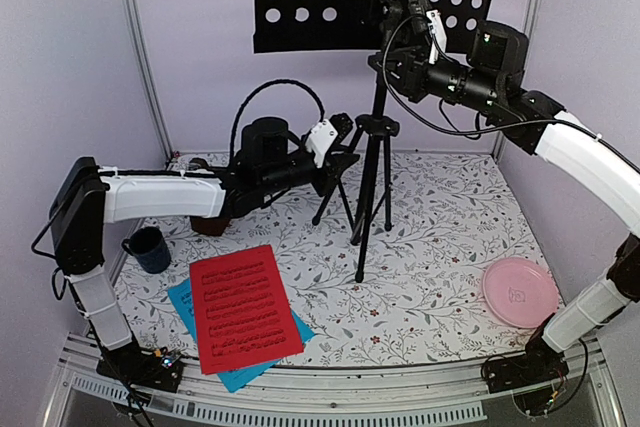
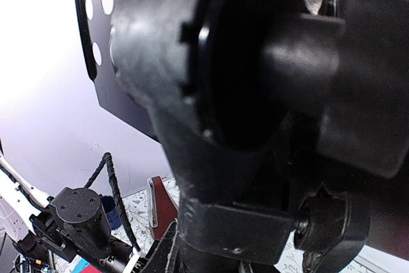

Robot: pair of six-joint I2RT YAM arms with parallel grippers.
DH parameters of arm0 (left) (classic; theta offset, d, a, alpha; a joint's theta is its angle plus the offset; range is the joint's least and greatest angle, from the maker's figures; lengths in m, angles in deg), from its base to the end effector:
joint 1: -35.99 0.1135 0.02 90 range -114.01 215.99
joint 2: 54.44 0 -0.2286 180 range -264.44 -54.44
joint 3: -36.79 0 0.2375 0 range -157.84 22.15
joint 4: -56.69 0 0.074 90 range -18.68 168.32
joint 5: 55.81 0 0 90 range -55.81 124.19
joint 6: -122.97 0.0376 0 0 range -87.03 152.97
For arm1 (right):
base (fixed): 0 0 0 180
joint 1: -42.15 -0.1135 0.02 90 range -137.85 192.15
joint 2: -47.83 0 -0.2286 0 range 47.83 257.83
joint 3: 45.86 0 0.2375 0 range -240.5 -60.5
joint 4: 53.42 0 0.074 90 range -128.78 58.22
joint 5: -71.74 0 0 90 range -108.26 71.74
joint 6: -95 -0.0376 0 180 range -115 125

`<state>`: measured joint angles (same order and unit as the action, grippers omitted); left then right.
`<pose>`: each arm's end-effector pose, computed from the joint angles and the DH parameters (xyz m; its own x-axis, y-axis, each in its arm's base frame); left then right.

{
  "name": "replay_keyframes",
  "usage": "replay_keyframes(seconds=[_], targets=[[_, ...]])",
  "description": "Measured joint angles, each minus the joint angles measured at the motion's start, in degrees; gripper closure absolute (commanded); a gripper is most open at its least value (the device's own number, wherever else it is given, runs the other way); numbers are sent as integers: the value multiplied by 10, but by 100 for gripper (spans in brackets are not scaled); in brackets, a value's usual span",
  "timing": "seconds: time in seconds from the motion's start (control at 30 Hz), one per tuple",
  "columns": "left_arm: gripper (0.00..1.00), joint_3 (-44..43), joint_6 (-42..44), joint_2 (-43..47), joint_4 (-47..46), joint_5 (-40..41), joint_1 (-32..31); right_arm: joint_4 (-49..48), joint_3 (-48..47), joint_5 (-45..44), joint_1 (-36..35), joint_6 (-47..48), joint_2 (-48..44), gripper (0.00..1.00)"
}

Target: Set up the instrument practice props

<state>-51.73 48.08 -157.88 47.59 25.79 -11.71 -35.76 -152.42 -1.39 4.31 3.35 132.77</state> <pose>0.2741 -0.3093 0.2634 0.1503 0.2179 -0.9643 0.8186 0.5194 0.2450 0.2542 0.2113 0.4363 0.0310 0.0590 -0.9978 -0.8169 0.5767 0.0087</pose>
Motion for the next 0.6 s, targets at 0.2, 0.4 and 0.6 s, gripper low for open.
replay_keyframes(seconds=[0.2,0.4,0.6], targets=[[100,21,33,4,-6,22,-2,31,-16,-4,-1,15,0,100],[100,34,73,4,-6,35,-1,42,-29,-9,-3,32,3,100],[100,22,110,-21,-6,32,6,55,-35,-21,-3,49,4,100]])
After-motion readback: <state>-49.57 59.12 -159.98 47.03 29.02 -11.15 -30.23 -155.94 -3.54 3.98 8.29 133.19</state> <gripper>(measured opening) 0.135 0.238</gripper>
